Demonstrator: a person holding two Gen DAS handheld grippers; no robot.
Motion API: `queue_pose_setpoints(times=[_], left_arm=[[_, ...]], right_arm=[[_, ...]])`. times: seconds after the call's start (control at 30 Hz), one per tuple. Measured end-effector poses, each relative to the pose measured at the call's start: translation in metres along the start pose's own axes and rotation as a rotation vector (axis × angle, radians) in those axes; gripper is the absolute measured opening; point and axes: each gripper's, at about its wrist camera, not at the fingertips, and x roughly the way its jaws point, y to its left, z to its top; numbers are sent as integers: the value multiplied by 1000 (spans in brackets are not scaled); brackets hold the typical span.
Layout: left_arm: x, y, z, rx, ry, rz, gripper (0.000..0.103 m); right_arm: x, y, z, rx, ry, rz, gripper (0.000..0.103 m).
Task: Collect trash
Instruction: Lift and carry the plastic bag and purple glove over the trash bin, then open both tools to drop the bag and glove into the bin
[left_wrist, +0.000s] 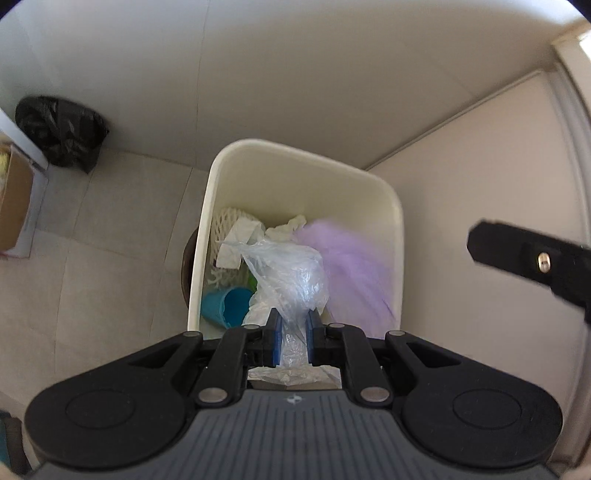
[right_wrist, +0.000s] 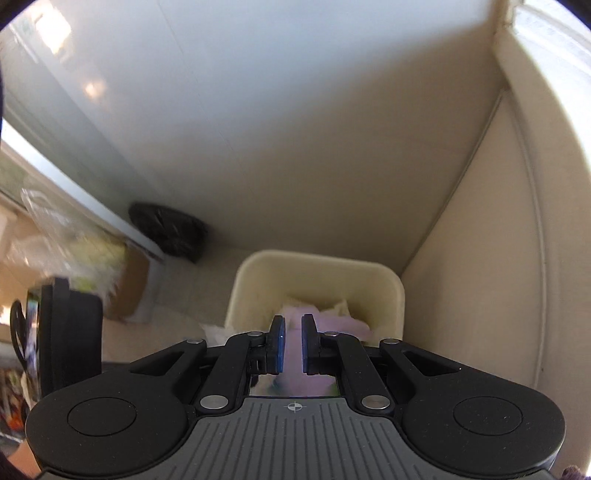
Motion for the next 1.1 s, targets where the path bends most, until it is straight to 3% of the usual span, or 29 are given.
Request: queue_pose_setpoints(times=[0.33, 0.5, 0.77, 0.83, 1.1], left_arm=[[28, 8, -4, -19, 37, 42, 15], [25, 8, -4, -14, 26, 44, 46], [12, -2, -4, 7, 14, 35, 65], [8, -3, -4, 11, 9, 33, 66], [-24, -7, -2, -8, -37, 20, 71]], right_arm=[[21, 8, 1, -28, 64, -37, 9], [19, 0, -1, -13, 76, -35, 16], [13, -7, 1, 16, 67, -28, 28], [12, -7, -1, 17, 54, -23, 33], [-13, -7, 0, 26, -10, 29, 33]])
